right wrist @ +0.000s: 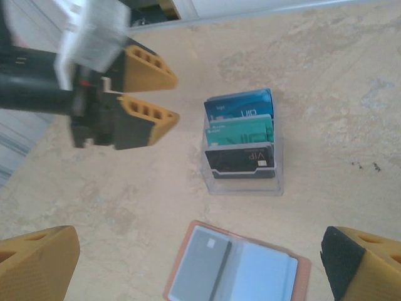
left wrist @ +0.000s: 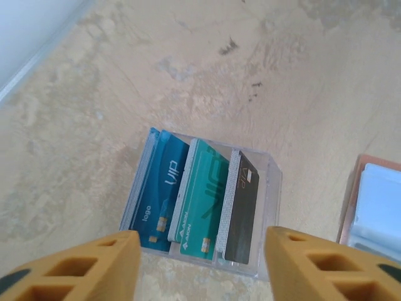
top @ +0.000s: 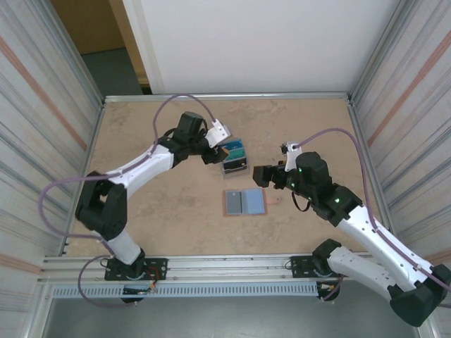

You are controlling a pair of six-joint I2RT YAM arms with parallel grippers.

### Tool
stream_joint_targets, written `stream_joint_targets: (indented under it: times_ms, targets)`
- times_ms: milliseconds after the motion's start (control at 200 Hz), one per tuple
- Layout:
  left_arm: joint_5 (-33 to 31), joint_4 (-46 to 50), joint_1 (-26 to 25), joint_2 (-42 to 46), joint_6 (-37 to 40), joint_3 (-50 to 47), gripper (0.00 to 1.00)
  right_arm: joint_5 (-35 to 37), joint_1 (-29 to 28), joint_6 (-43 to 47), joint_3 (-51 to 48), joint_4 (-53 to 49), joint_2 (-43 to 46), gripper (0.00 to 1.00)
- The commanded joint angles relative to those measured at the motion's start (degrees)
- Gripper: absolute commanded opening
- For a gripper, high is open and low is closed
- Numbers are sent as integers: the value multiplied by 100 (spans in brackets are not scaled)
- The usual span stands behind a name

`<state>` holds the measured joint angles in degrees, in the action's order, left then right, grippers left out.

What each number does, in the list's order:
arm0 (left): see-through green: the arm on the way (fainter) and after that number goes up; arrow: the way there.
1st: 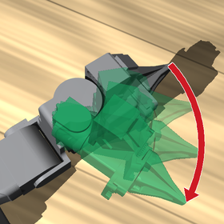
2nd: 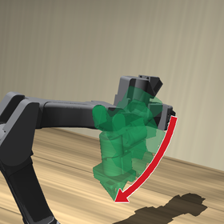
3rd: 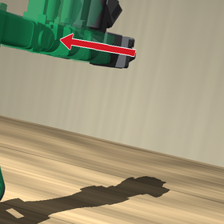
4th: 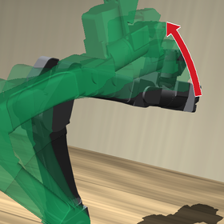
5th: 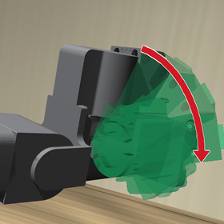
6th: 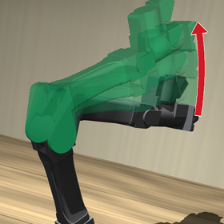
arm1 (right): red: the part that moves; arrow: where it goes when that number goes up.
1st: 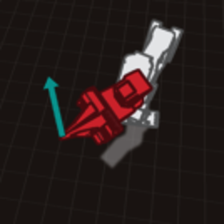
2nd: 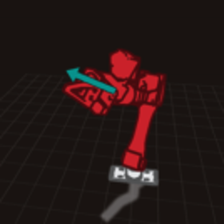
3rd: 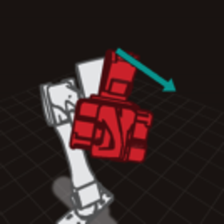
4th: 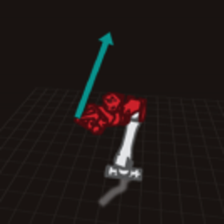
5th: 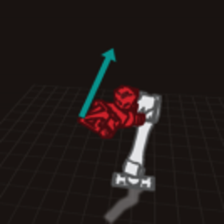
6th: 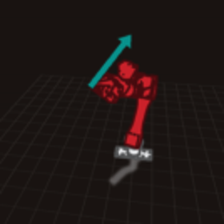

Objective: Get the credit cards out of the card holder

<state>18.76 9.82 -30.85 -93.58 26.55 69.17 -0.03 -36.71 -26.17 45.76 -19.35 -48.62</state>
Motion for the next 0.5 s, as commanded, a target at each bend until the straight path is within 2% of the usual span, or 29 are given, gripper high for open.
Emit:
stream_joint_targets:
  times_ms: [0, 30, 75, 130, 215, 396, 496]
  targets:
    - [-628, -510, -100, 690, -655, -612, 64, -44, 21, -196, 76, 20, -177, 99]
    - [-890, -633, -127, 890, -845, -819, 66, -48, 15, -211, 94, -16, -259, 99]
    - [-1356, -898, -167, 1199, -1163, -1166, 82, -85, -2, -217, 125, -40, -381, 99]
    - [-1758, -1146, -222, 1595, -1509, -1584, 93, -54, -70, -213, 174, -68, -535, 99]
    - [-2344, -1301, -254, 2192, -2112, -2151, 99, 102, -266, -198, 268, -174, -778, 98]
    - [-3228, -1384, -255, 3503, -3326, -3281, 99, 493, -816, -178, 613, -517, -1620, 88]
    - [-3660, -1234, -259, 4180, -3858, -3749, 99, 695, -1125, -154, 858, -795, -2135, 75]
